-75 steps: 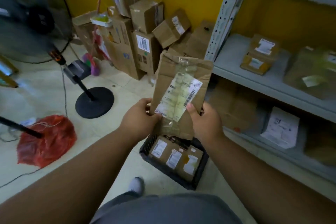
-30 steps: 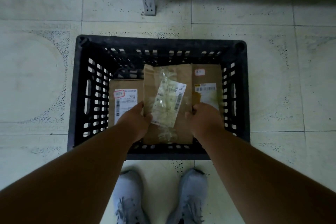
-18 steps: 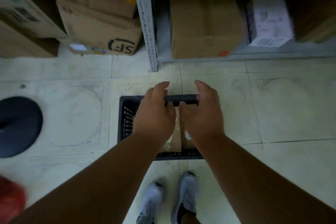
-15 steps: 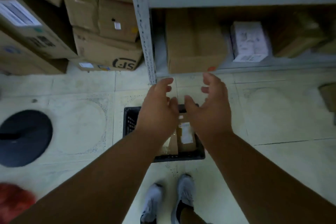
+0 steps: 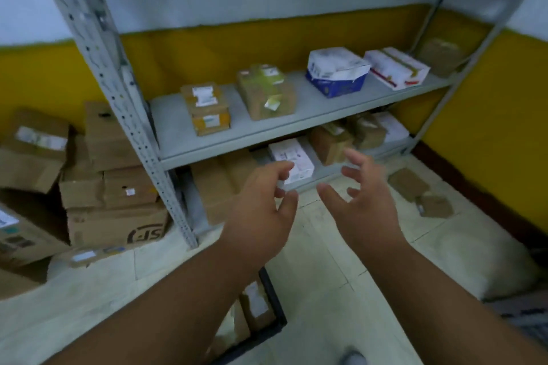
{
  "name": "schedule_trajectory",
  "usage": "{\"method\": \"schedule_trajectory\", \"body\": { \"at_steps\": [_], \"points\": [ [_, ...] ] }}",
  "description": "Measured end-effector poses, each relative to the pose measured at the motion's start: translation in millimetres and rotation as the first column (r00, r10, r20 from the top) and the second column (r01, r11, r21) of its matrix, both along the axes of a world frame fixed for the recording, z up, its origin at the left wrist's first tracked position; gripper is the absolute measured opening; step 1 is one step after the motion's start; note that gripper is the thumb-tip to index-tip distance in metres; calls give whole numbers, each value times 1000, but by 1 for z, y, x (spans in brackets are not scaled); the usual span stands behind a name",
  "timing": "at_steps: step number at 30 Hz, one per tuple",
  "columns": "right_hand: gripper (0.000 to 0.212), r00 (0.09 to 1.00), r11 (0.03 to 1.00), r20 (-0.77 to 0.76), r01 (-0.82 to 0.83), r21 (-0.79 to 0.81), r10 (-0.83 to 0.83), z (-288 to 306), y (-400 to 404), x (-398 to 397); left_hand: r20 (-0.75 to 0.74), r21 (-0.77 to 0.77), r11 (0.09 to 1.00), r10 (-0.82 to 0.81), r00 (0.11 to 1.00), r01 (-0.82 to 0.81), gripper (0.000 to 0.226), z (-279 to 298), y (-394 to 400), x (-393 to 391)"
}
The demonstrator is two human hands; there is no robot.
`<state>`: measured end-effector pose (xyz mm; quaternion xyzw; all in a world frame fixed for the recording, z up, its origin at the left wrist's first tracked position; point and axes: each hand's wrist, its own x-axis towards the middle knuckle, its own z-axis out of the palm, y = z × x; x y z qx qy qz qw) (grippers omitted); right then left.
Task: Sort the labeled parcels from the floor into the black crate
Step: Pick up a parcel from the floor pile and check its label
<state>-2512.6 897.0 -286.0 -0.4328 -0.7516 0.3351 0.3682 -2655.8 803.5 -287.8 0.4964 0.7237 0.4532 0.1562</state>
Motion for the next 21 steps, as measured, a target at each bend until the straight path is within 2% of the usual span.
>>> {"method": "schedule_trajectory", "body": {
  "at_steps": [4,6,11,14,18,21],
  "points": [
    [69,987,987,-37,160,9,-160,12,45,75,-45,16,985,-171,984,172,40,24,66,50],
    [70,978,977,-6,209,39,-209,12,62,107,-43,34,972,-231,972,233,42,26,95,75],
    [70,926,926,55,371,67,-374,19,147,232,-11,17,920,-391,920,392,48,12,204,177],
    [70,882,886,88,463,19,-463,15,200,298,21,-27,891,-452,892,452,61,-4,271,230],
    [70,845,850,151,525,-44,-514,0,265,357,61,-62,867,-491,869,494,69,-23,347,282],
    [71,855,858,169,507,-81,-490,-12,307,367,102,-107,851,-504,858,513,70,-36,386,300]
  ]
}}
